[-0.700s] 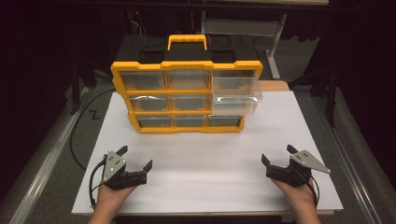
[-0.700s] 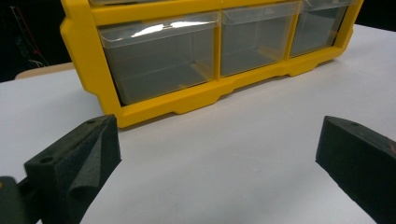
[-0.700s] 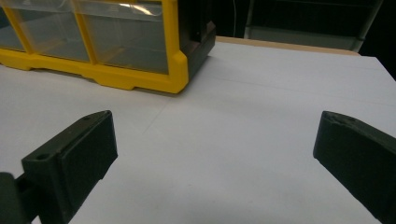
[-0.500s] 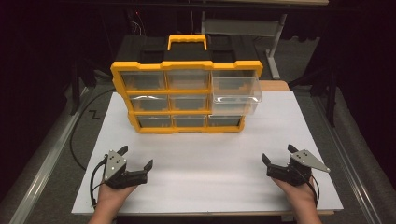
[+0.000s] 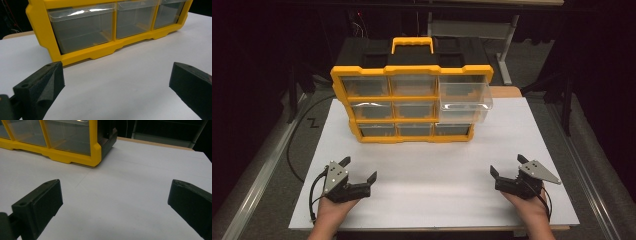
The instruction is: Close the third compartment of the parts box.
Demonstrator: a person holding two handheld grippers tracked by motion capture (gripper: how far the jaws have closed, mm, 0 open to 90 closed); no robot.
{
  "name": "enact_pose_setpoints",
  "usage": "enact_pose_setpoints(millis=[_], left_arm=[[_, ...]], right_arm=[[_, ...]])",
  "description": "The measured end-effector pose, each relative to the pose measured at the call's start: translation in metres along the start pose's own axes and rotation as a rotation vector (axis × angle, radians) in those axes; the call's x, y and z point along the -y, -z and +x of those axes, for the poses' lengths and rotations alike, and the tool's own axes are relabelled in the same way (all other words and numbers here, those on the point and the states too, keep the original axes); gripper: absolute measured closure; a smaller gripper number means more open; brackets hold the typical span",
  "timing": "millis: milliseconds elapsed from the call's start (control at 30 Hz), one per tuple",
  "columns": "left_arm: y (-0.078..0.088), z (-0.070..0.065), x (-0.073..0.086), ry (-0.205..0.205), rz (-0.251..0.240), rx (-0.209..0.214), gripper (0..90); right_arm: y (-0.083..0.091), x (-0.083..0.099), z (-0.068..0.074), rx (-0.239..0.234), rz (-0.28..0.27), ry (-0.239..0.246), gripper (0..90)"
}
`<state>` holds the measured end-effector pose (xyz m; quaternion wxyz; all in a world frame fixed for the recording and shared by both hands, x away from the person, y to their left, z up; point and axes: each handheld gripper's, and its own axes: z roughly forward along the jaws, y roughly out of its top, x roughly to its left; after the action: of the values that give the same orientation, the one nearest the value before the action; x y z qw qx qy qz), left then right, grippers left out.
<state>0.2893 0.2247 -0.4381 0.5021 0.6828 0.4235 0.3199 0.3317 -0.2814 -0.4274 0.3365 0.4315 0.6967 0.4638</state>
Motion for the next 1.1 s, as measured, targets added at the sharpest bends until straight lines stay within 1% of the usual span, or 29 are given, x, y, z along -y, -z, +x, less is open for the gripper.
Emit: enact_pose_setpoints(millis=[100,200,300,333,533,600,633,800,867,933,967,1100], left_arm=[[-0.001,-0.001,0.001,-0.001,-0.004,0.005,0.6],[-0.002,-0.001,0.001,0.004,-0.009,0.016,0.3],[-0.002,-0.002,0.001,0.000,-0.015,0.014,0.3],[-0.002,-0.002,0.001,-0.001,-0.017,0.013,0.3],[-0.003,-0.003,0.001,-0.002,-0.014,0.021,0.3],[-0.003,-0.003,0.001,-0.005,-0.013,0.022,0.3],[-0.003,-0.004,0.001,-0.007,-0.012,0.024,0.3],[-0.003,-0.005,0.001,-0.009,-0.019,0.026,0.3],[-0.003,-0.005,0.001,-0.008,-0.021,0.025,0.3],[-0.003,-0.006,0.001,-0.011,-0.023,0.026,0.3],[-0.003,-0.006,0.001,-0.013,-0.024,0.026,0.3],[-0.003,-0.007,0.001,-0.015,-0.024,0.026,0.3]], right_arm=[[-0.002,-0.001,0.003,-0.002,0.002,0.009,0.8],[-0.004,-0.001,0.007,-0.011,0.008,0.029,0.8],[-0.008,-0.001,0.014,-0.026,0.019,0.051,0.8],[-0.008,-0.001,0.014,-0.026,0.019,0.051,0.8],[-0.014,-0.002,0.025,-0.050,0.025,0.075,0.8],[-0.015,-0.003,0.029,-0.055,0.029,0.077,0.8],[-0.016,-0.003,0.031,-0.068,0.025,0.077,0.8],[-0.018,-0.004,0.037,-0.082,0.024,0.079,0.8],[-0.020,-0.004,0.040,-0.091,0.024,0.090,0.8],[-0.021,-0.004,0.042,-0.094,0.026,0.086,0.8],[-0.022,-0.005,0.044,-0.103,0.022,0.079,0.8],[-0.024,-0.006,0.049,-0.110,0.009,0.081,0.8]])
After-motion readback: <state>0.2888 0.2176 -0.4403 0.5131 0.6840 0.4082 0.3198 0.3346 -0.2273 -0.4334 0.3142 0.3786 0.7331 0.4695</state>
